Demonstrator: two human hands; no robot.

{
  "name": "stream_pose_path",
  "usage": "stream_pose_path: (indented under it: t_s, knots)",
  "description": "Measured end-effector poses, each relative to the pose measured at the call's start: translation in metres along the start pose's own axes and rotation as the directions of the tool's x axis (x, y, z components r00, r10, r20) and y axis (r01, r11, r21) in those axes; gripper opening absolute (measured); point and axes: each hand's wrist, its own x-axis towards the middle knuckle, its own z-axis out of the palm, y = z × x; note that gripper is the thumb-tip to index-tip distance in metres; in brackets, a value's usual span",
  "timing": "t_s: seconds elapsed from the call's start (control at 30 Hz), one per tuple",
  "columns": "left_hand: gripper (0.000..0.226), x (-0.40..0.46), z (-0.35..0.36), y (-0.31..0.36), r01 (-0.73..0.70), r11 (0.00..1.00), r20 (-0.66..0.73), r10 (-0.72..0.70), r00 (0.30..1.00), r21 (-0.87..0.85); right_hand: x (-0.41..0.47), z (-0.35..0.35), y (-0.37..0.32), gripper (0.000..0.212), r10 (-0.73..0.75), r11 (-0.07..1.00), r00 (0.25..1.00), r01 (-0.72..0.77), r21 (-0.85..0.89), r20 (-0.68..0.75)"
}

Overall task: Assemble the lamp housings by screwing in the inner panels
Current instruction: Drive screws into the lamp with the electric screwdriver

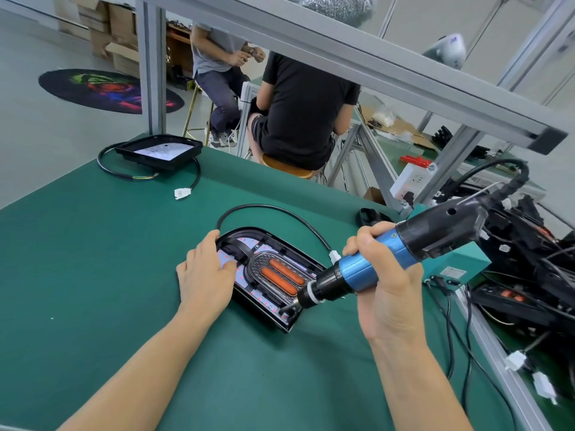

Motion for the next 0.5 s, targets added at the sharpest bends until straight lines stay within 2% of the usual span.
stream_pose_path:
  t_s: [0.07,0.2,0.3,0.37,0.5]
  knots:
    - [0.052,-0.001,-0.001,0.0,0.001,1.0,0.002,-0.001,1.0,0.004,-0.002,0.0,-0.003,0.018,-0.015,1.0,0.998,0.016,0.012,-0.055]
    - [0.053,-0.002,-0.001,-0.001,-0.018,0.999,0.009,0.017,1.0,0.03,-0.001,-0.01,-0.017,0.033,-0.116,0.989,0.966,0.134,0.065,-0.233]
    - [0.052,0.0,-0.001,-0.003,-0.037,0.997,0.008,0.036,0.999,0.068,0.003,-0.031,-0.035,0.034,-0.244,0.97,0.918,0.232,-0.073,-0.314]
    - [0.052,0.001,-0.001,-0.004,-0.036,0.996,0.009,0.036,0.999,0.076,0.007,-0.052,-0.044,0.027,-0.271,0.958,0.898,0.216,-0.191,-0.347]
    - [0.051,0.0,0.0,-0.005,-0.039,0.997,0.018,0.038,0.999,0.073,0.015,-0.106,-0.05,0.035,-0.193,0.931,0.886,0.029,-0.364,-0.422]
